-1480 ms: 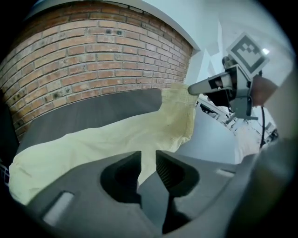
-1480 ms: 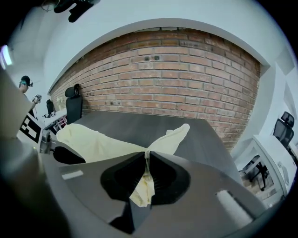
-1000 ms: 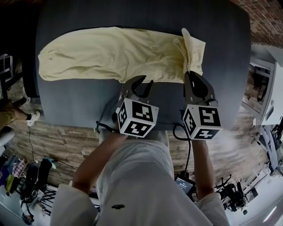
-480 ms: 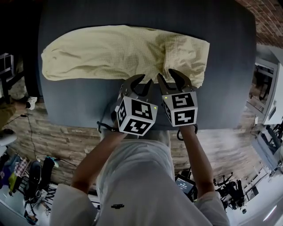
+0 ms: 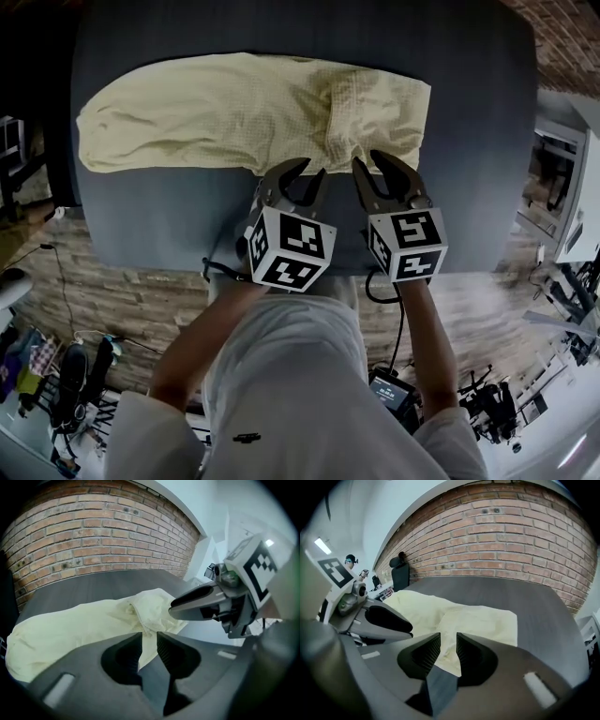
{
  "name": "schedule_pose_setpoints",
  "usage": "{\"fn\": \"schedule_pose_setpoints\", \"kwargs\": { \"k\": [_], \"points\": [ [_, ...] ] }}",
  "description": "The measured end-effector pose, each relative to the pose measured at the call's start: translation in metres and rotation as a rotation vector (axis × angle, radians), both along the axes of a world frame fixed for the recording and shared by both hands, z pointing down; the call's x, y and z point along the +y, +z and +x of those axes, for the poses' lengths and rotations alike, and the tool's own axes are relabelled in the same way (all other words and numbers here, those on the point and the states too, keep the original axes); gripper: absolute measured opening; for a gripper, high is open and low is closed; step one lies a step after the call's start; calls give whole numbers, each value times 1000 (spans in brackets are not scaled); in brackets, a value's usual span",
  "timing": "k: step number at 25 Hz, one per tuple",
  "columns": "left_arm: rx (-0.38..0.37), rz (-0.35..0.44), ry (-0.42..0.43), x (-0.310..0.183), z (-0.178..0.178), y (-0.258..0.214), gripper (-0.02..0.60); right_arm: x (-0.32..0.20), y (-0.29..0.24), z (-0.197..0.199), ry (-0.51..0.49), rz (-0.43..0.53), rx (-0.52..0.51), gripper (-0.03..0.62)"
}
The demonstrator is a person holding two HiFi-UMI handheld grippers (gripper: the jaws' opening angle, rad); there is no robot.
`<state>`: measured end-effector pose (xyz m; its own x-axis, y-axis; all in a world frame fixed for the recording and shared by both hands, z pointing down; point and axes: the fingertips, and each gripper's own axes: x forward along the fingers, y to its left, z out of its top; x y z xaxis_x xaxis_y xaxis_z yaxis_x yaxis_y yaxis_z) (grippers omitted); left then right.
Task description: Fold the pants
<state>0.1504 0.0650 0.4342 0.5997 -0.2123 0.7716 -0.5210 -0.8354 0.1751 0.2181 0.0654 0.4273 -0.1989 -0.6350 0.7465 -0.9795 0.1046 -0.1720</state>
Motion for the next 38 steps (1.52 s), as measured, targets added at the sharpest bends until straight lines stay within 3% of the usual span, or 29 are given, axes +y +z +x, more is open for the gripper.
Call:
{"fn": "schedule_pose_setpoints", "kwargs": {
  "k": [2,8,13,22,27,31,34,38],
  "points": [
    [16,-7,27,11,14,-2,103,3,-3,18,7,9,-13,103],
    [35,-12,150,54,72,-7,129,10,-4,76,23,1,-29,130],
    [47,-17,163,75,117,-4,178,7,-3,115,-26,-18,-29,153],
    [19,81,184,87,180,22,241,-20,22,171,-41,-43,-28,204],
    [-122,69,147,87,182,70,239,-38,40,180,-42,-53,-60,216],
    [-128,103,60,78,176,75,199,-51,50,172,-59,-69,-81,225],
    [-112,83,-16,70,171,74,131,-55,59,166,-69,-92,-97,225],
    [-105,86,-31,65,167,73,93,-62,69,173,15,-121,-149,239]
  ]
}}
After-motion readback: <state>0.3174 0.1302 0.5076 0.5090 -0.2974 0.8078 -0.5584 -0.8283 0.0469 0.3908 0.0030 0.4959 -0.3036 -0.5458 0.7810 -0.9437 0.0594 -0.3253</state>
